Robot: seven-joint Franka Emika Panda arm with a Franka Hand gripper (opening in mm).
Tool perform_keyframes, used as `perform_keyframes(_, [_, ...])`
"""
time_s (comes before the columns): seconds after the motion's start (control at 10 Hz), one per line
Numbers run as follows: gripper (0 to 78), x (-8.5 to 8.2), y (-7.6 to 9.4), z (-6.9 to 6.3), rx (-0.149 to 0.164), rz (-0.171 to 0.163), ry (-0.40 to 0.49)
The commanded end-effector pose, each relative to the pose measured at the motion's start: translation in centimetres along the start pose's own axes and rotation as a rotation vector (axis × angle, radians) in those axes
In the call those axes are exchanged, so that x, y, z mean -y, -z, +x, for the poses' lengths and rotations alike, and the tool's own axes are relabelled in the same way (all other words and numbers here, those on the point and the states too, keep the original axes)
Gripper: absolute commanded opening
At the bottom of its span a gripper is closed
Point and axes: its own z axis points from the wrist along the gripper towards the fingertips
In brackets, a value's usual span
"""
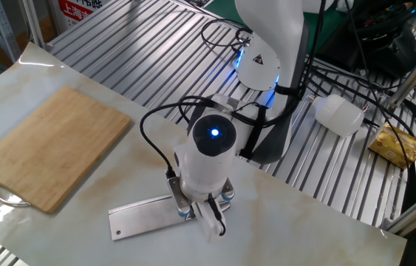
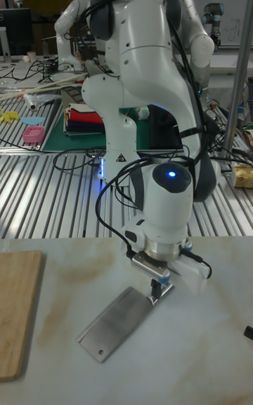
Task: Put the knife on the cutting board
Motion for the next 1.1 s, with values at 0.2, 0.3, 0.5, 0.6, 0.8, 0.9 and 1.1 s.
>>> perform_keyframes(0.2, [77.4, -0.04, 0.26, -0.16, -0.001, -0.001, -0.004])
perform_keyframes(0.3, [77.4, -0.04, 0.26, -0.16, -0.001, -0.001, -0.004])
perform_keyframes(0.5, [77.4, -0.04, 0.26, -0.16, -0.001, -0.001, -0.004])
perform_keyframes(0.6, [77.4, -0.04, 0.26, -0.16, -0.001, -0.001, -0.004])
perform_keyframes(0.8, [77.4, -0.04, 0.26, -0.16, -0.001, -0.001, -0.004])
perform_keyframes(0.9, [77.4, -0.04, 0.26, -0.16, -0.001, -0.001, -0.004])
perform_keyframes(1.1, [77.4, -0.04, 0.26, -0.16, -0.001, -0.001, -0.004])
